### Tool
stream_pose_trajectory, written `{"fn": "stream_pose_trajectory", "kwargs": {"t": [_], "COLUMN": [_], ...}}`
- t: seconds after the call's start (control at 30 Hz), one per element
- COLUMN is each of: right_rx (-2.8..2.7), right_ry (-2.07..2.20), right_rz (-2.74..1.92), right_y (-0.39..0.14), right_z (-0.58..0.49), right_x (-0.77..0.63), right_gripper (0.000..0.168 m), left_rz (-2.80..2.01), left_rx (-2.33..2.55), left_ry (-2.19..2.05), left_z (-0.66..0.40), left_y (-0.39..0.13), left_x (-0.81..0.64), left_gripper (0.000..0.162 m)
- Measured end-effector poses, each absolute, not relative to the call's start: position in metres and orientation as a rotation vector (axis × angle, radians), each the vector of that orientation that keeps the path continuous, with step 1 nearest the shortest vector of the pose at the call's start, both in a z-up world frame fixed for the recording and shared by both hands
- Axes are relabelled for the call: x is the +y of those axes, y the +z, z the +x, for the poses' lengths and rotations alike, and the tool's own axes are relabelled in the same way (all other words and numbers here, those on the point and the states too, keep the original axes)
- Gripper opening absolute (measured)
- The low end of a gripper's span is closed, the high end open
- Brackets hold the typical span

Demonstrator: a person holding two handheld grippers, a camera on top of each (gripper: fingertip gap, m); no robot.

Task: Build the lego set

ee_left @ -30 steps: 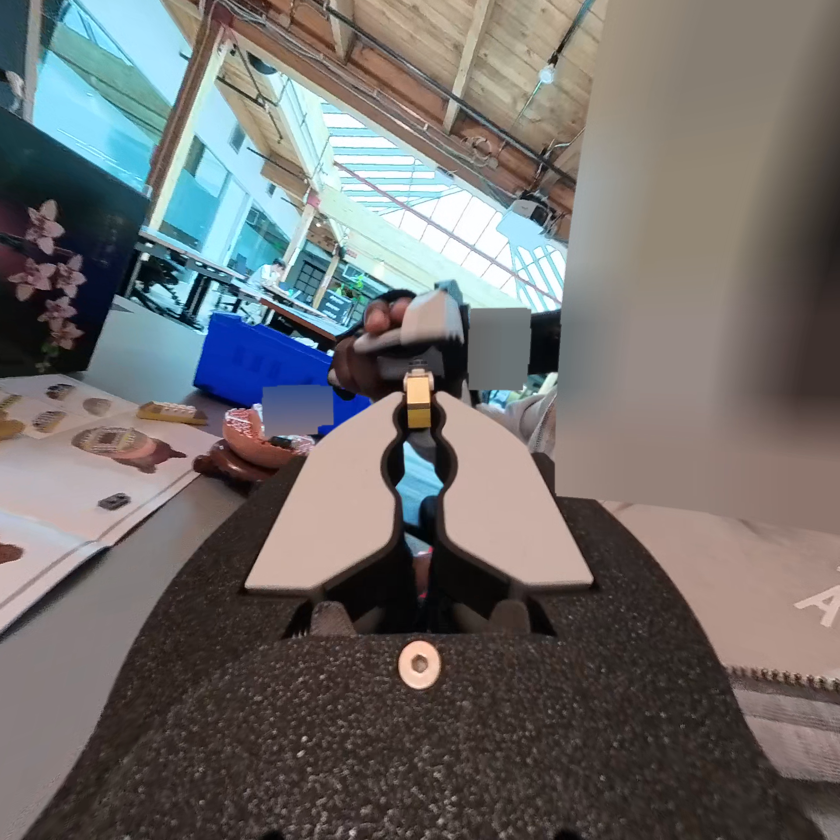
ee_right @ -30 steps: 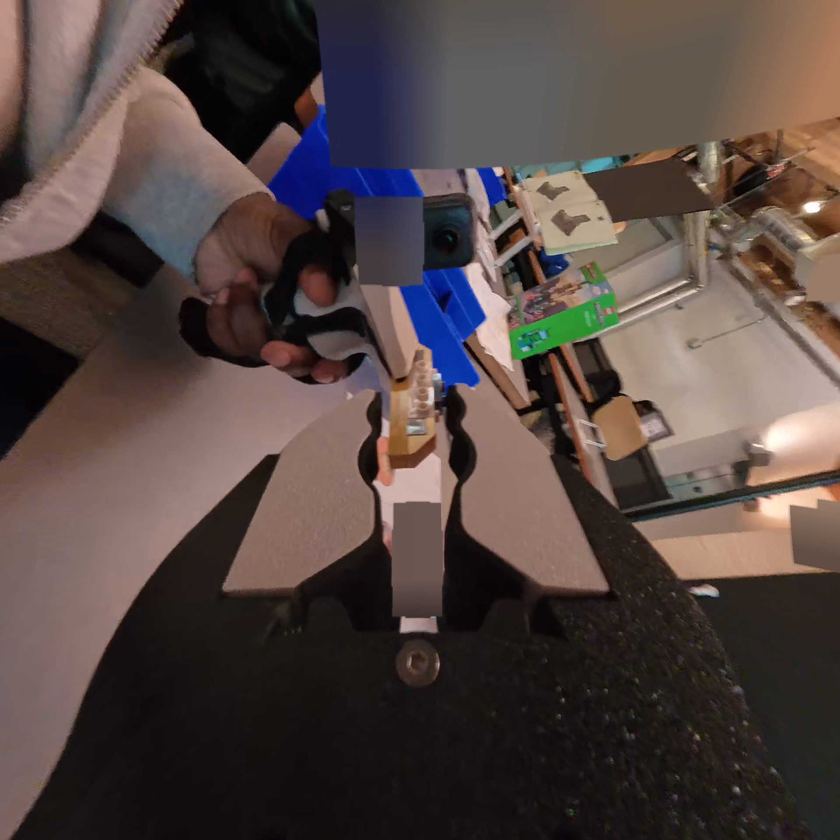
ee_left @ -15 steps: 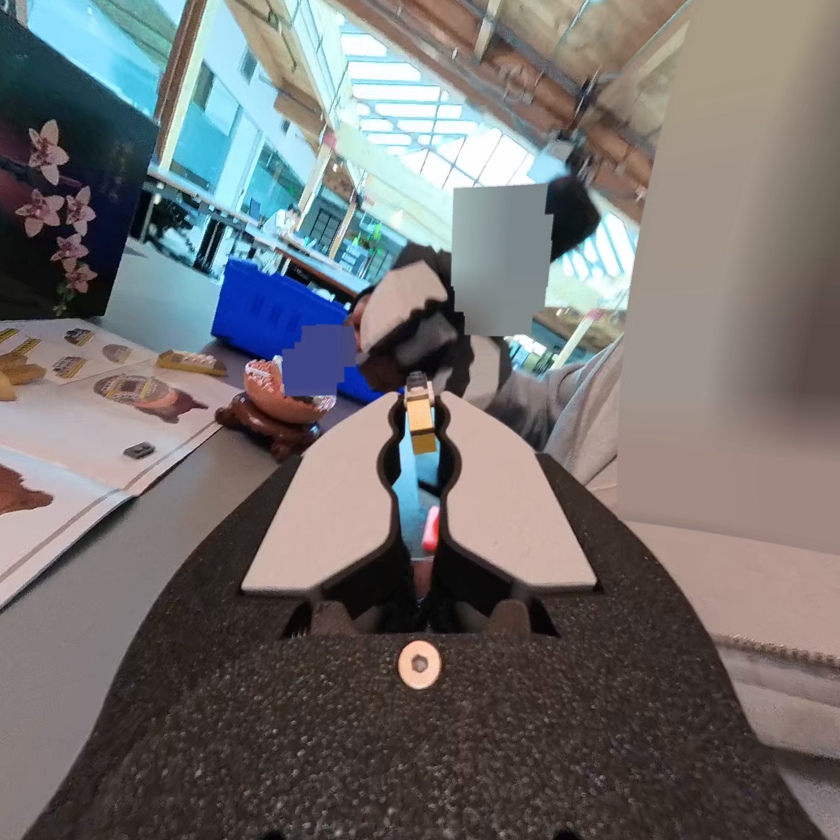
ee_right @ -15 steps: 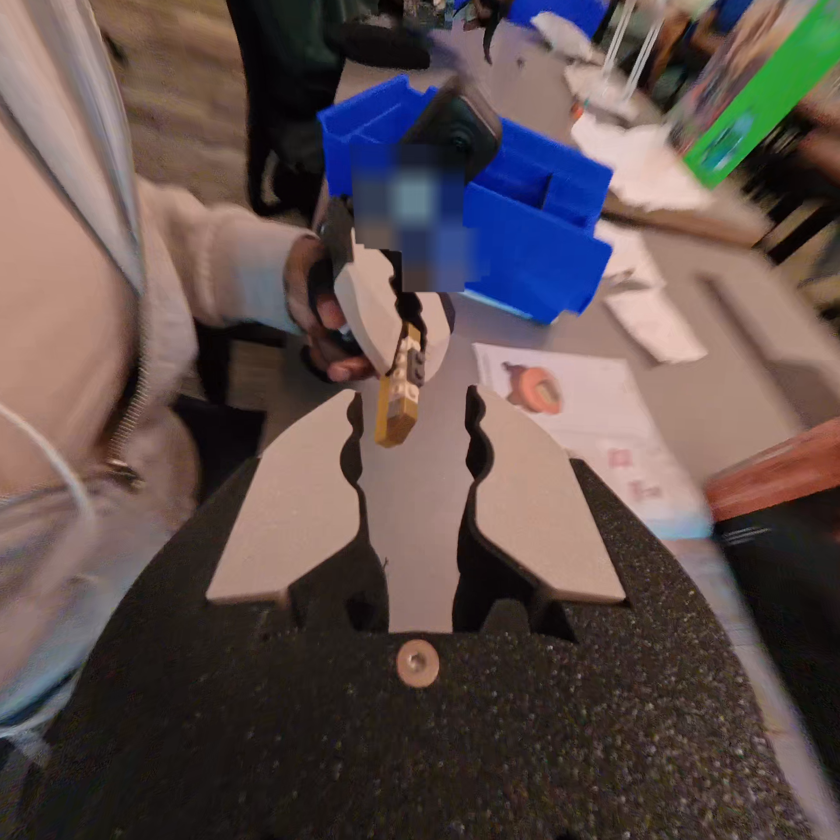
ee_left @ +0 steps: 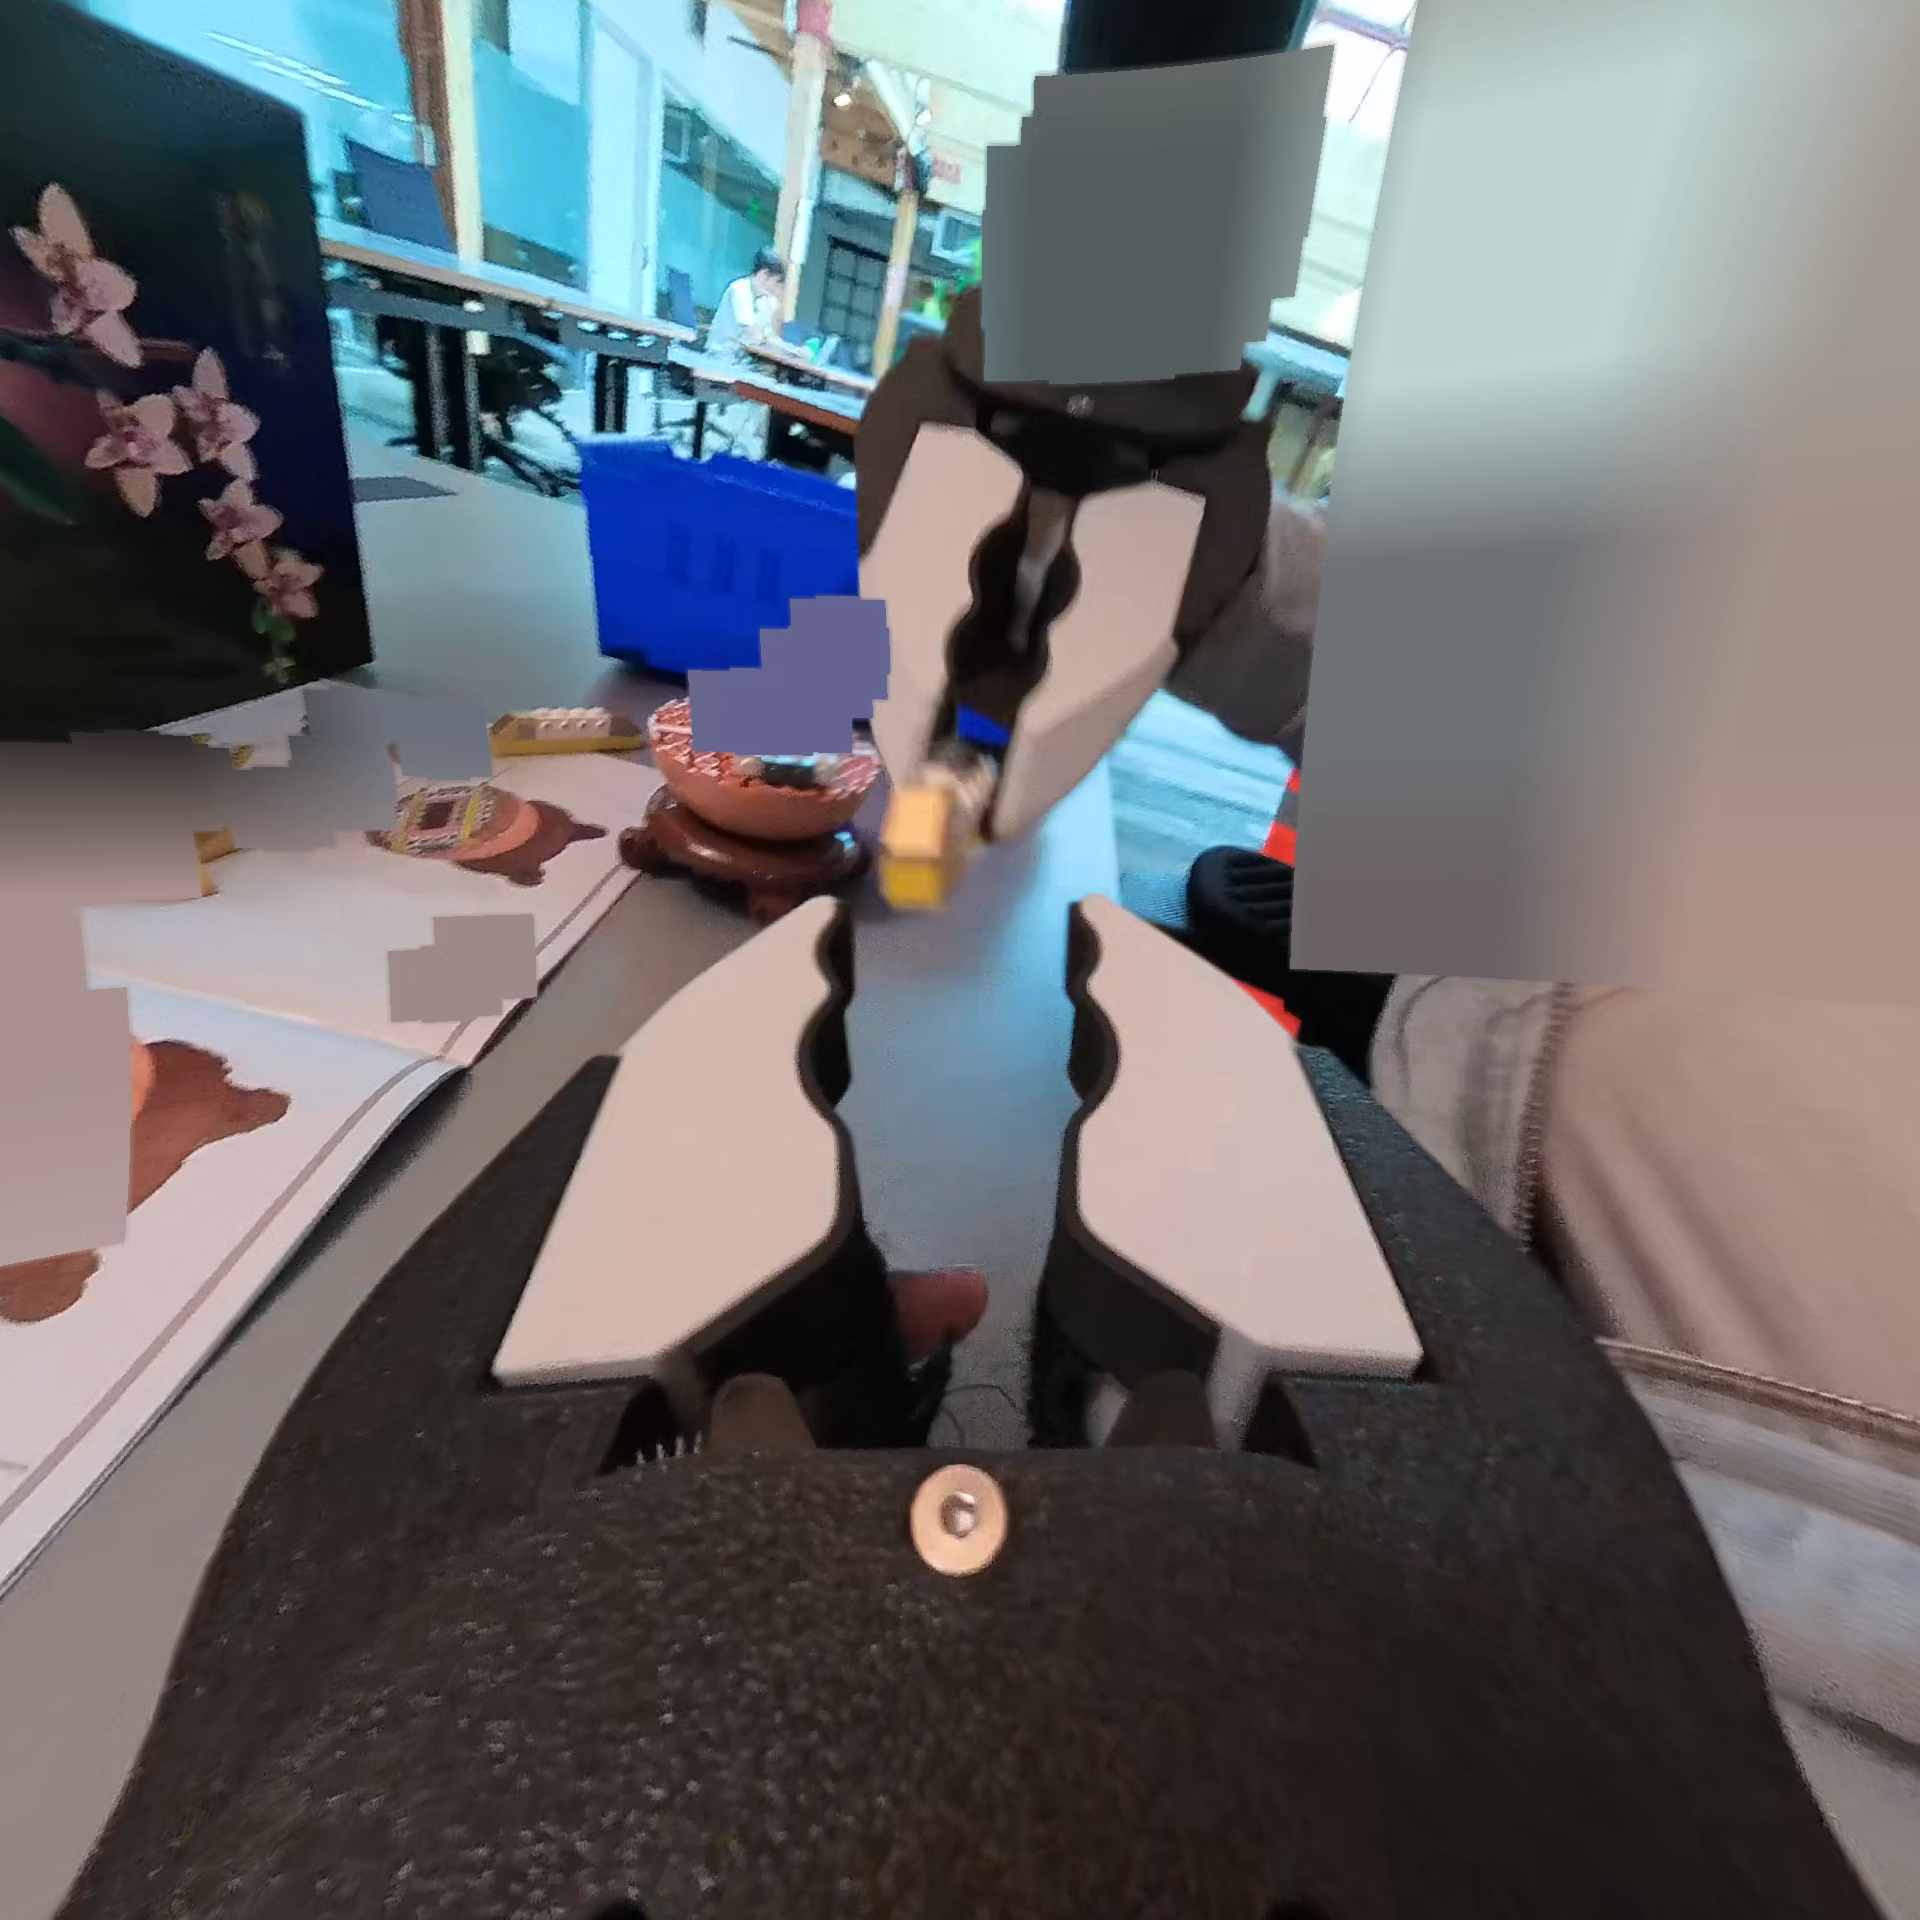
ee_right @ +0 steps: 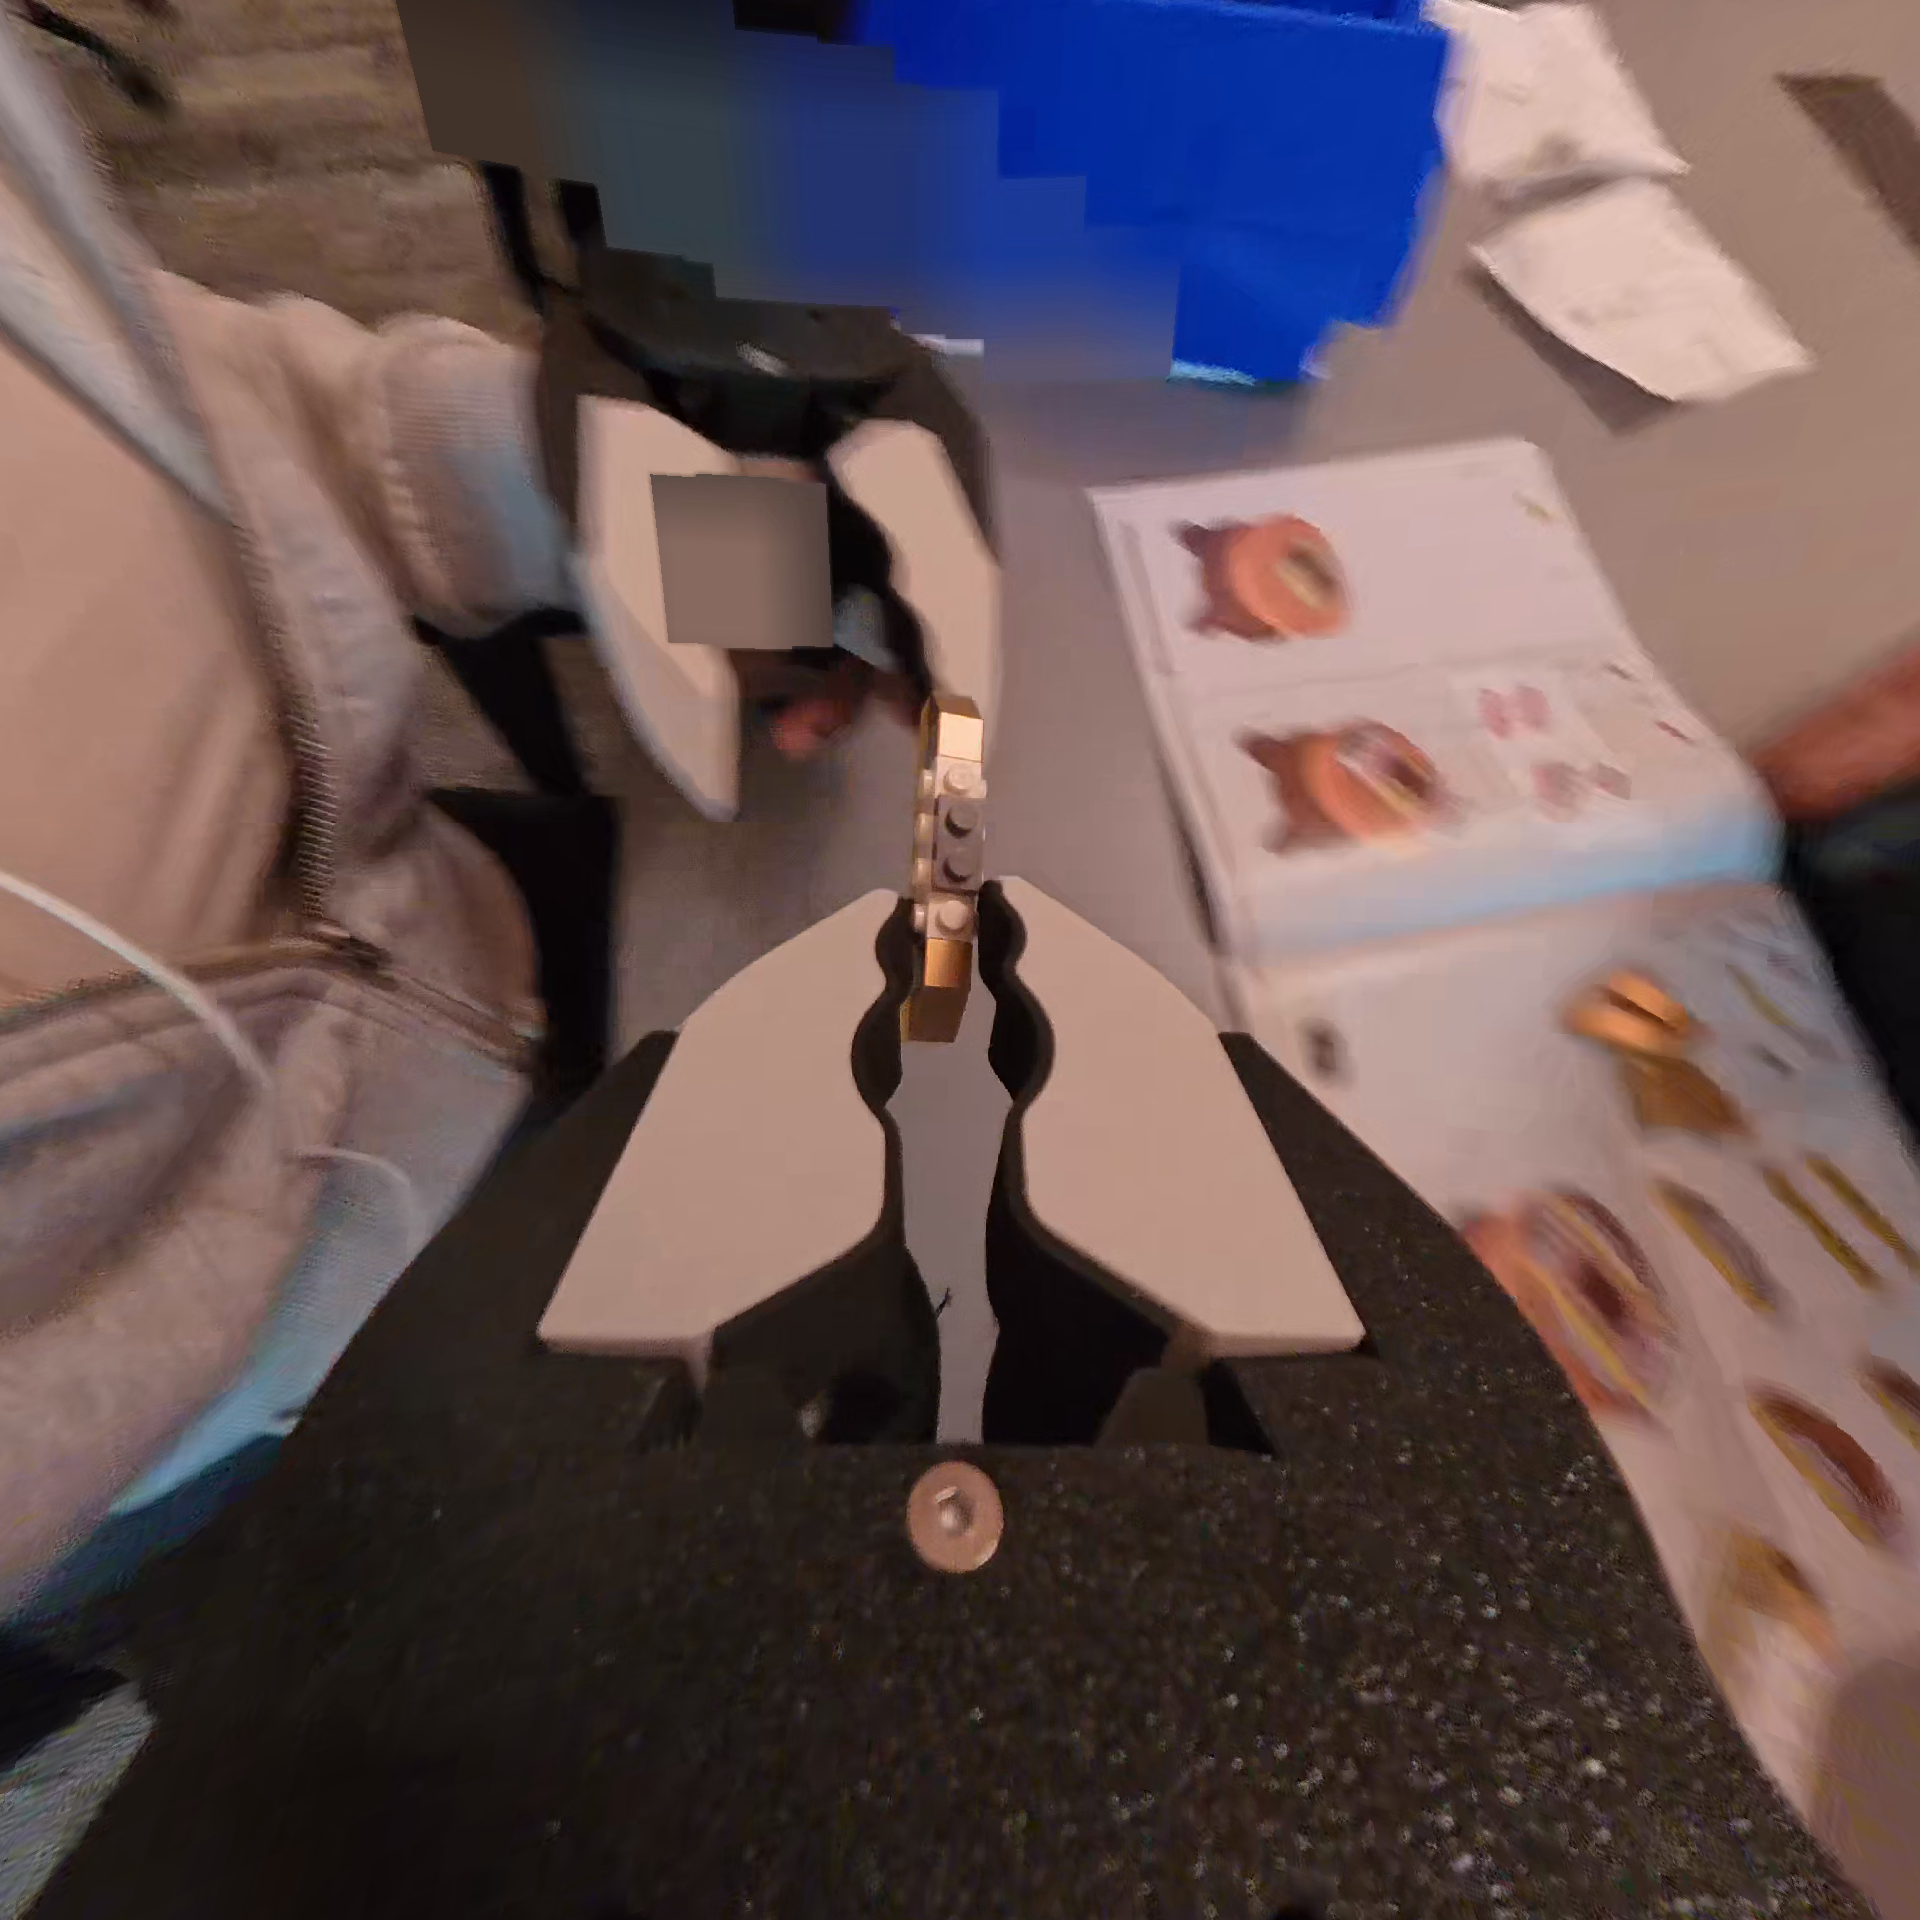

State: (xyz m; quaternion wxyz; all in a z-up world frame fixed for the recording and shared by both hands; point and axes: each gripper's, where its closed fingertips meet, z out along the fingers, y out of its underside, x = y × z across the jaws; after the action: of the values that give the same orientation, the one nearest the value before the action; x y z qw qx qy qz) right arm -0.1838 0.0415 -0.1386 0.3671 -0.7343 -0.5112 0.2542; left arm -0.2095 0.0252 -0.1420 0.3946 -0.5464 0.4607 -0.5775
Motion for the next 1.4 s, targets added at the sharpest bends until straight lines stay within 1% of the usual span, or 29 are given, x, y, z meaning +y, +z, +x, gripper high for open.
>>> {"fn": "stream_pose_trajectory", "kwargs": {"t": [0.03, 0.07, 0.17, 0.27, 0.37, 0.57, 0.8, 0.83, 0.93, 1.03, 1.1, 1.17, 1.23, 1.3, 1.37, 1.4], "right_rx": [-1.281, -1.232, -1.141, -1.2, -1.256, -1.51, -1.496, -1.494, -1.454, -1.344, -1.227, -1.137, -1.064, -1.057, -1.044, -1.042], "right_ry": [0.532, 0.392, -0.023, -0.184, -0.138, -0.194, -0.176, -0.183, -0.193, -0.186, -0.095, 0.047, 0.061, 0.074, 0.007, -0.037], "right_rz": [-1.917, -1.945, -2.093, -2.218, -2.286, -2.118, -2.133, -2.144, -2.172, -2.181, -2.244, -2.368, -2.512, -2.59, -2.617, -2.631], "right_y": [-0.139, -0.137, -0.139, -0.156, -0.177, -0.203, -0.227, -0.229, -0.228, -0.207, -0.19, -0.188, -0.201, -0.217, -0.229, -0.234], "right_z": [-0.162, -0.137, -0.05, -0.001, 0.013, 0.004, 0.001, 0.003, 0.009, 0.014, 0.012, 0.009, 0.019, 0.023, 0.031, 0.036], "right_x": [0.058, 0.079, 0.139, 0.176, 0.199, 0.23, 0.24, 0.24, 0.238, 0.231, 0.212, 0.181, 0.158, 0.143, 0.144, 0.146], "right_gripper": [0.012, 0.012, 0.012, 0.012, 0.012, 0.012, 0.012, 0.014, 0.026, 0.031, 0.031, 0.031, 0.031, 0.037, 0.036, 0.032], "left_rz": [-1.387, -1.366, -1.336, -1.315, -1.284, -1.247, -1.241, -1.242, -1.24, -1.234, -1.226, -1.227, -1.23, -1.231, -1.235, -1.24], "left_rx": [1.163, 1.162, 1.144, 1.178, 1.171, 1.12, 1.118, 1.121, 1.127, 1.119, 1.102, 1.083, 1.074, 1.067, 1.063, 1.061], "left_ry": [-1.458, -1.471, -1.473, -1.434, -1.436, -1.495, -1.509, -1.509, -1.504, -1.506, -1.511, -1.517, -1.525, -1.527, -1.516, -1.505], "left_z": [-0.209, -0.21, -0.214, -0.216, -0.218, -0.225, -0.226, -0.226, -0.225, -0.225, -0.227, -0.228, -0.228, -0.228, -0.227, -0.227], "left_y": [-0.143, -0.141, -0.137, -0.138, -0.135, -0.129, -0.129, -0.129, -0.129, -0.128, -0.126, -0.125, -0.125, -0.125, -0.125, -0.125], "left_x": [0.026, 0.025, 0.027, 0.027, 0.026, 0.027, 0.027, 0.026, 0.026, 0.026, 0.027, 0.029, 0.03, 0.031, 0.032, 0.033], "left_gripper": [0.045, 0.048, 0.046, 0.045, 0.044, 0.04, 0.038, 0.038, 0.038, 0.041, 0.047, 0.053, 0.052, 0.05, 0.049, 0.049]}}
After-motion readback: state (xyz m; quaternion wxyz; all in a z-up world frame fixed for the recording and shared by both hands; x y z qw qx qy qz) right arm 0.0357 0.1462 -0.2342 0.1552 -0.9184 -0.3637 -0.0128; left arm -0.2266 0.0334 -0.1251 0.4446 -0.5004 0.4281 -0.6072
